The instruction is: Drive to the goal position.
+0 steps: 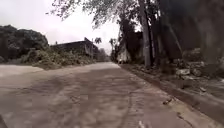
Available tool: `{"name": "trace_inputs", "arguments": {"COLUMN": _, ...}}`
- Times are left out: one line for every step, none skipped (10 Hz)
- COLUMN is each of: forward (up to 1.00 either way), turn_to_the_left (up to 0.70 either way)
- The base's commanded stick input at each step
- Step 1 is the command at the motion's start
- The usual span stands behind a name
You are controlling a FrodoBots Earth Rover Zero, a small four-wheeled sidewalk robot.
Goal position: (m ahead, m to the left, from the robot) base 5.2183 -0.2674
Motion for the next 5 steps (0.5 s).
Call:
{"name": "trace_inputs", "arguments": {"forward": 1.0, "turn_to_the_left": -0.12}}
{"name": "trace_inputs", "arguments": {"forward": 1.0, "turn_to_the_left": 0.0}}
{"name": "trace_inputs", "arguments": {"forward": 1.0, "turn_to_the_left": 0.0}}
{"name": "trace_inputs", "arguments": {"forward": 1.0, "turn_to_the_left": 0.0}}
{"name": "trace_inputs", "arguments": {"forward": 1.0, "turn_to_the_left": 0.0}}
